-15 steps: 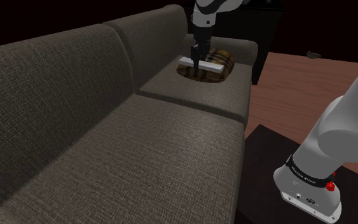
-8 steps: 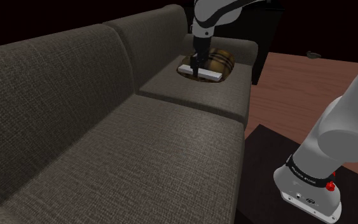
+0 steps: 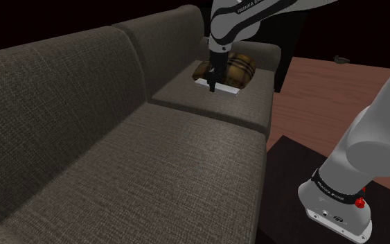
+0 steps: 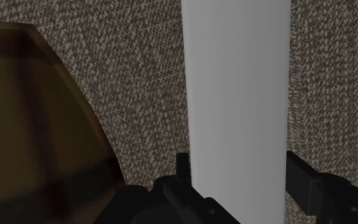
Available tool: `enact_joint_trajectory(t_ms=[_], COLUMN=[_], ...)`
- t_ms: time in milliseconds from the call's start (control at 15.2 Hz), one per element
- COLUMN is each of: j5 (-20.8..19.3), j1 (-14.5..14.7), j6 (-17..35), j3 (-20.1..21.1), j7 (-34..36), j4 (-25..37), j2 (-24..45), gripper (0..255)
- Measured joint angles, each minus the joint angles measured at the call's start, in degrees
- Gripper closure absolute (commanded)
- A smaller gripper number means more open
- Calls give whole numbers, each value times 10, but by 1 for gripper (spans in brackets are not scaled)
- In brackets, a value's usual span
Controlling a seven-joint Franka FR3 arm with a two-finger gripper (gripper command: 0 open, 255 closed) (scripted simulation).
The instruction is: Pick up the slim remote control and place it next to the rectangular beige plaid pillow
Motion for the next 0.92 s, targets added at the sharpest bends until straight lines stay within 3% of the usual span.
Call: enact_joint_trajectory(t_ms=[924], j5=[5], j1=[0], j6=[103], j3=[0], j7=[-5], j4=[-53], j2=[50], gripper=[255])
